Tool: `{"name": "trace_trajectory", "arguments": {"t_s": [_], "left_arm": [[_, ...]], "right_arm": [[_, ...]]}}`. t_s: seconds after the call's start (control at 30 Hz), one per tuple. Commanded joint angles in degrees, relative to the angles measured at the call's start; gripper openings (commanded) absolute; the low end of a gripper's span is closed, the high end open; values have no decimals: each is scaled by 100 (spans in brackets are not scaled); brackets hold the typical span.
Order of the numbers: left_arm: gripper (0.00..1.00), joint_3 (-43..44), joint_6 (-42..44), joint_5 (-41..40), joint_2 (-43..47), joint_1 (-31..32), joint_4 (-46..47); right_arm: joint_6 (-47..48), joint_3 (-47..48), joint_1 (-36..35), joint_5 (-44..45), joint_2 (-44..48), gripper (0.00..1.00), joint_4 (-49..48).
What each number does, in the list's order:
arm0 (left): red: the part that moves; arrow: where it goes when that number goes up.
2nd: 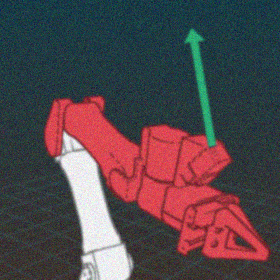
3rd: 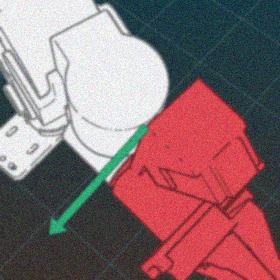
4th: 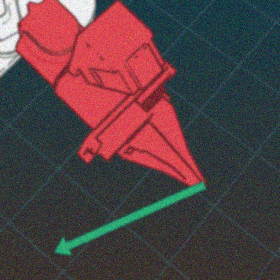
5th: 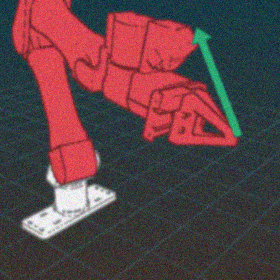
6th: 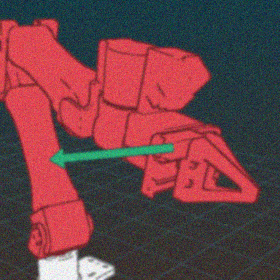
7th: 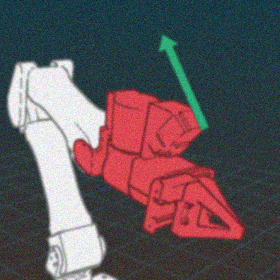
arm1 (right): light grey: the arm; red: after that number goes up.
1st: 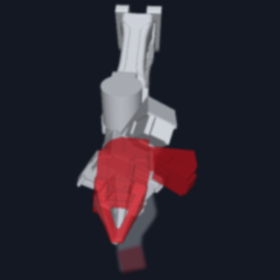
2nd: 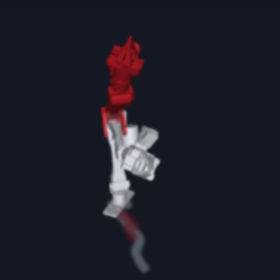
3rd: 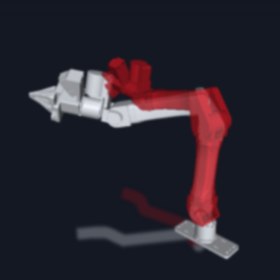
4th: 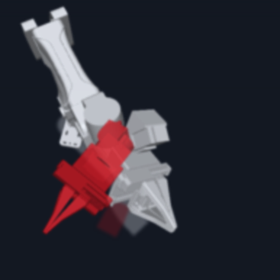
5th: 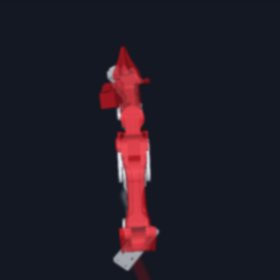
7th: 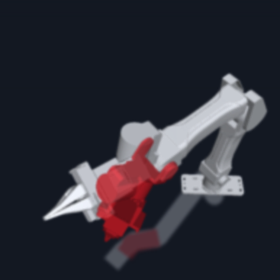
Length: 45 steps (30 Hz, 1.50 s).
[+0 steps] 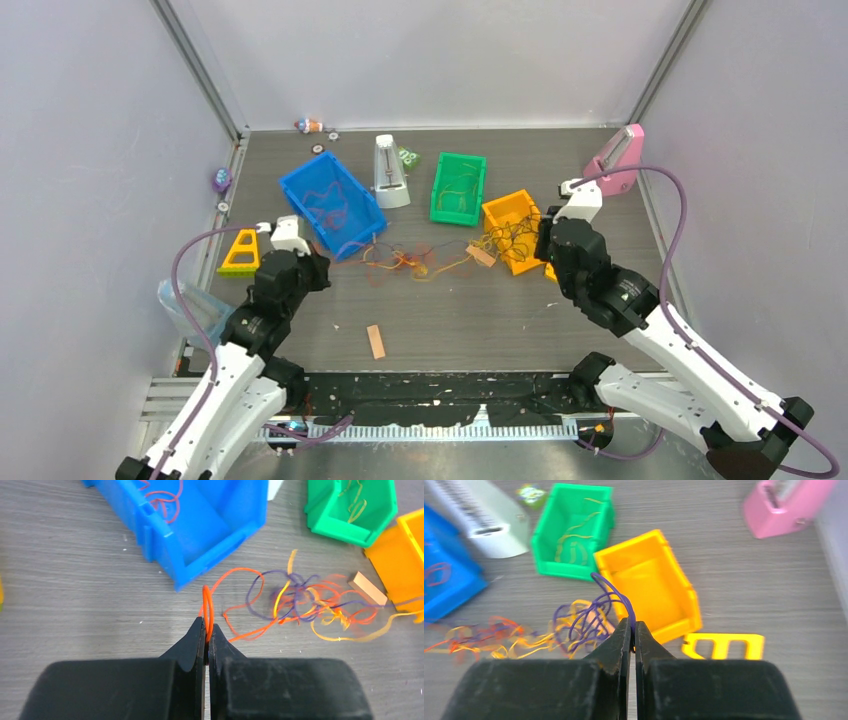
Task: Untangle the cables
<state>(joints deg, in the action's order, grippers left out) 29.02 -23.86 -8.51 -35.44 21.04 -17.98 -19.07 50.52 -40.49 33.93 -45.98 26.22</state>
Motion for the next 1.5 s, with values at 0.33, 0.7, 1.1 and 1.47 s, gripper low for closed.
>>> {"name": "trace_trajectory", "arguments": {"t_s": [0.33,0.7,1.1,1.47], "left_arm": [[15,-3,-40,1896,-132,55,792],[87,-159,654,2262,-653,1866,3250],[84,-147,3528,1560,-1244,3451,4088],[71,86,4317,1023,-1829,3604,4561]], "right_arm": [[1169,677,120,-2636,511,5,43],[434,1470,116,-5038,-342,5,-319],[252,1708,115,-5185,-710,5,-530],[253,1821,113,-5336,-833,5,-490]]}}
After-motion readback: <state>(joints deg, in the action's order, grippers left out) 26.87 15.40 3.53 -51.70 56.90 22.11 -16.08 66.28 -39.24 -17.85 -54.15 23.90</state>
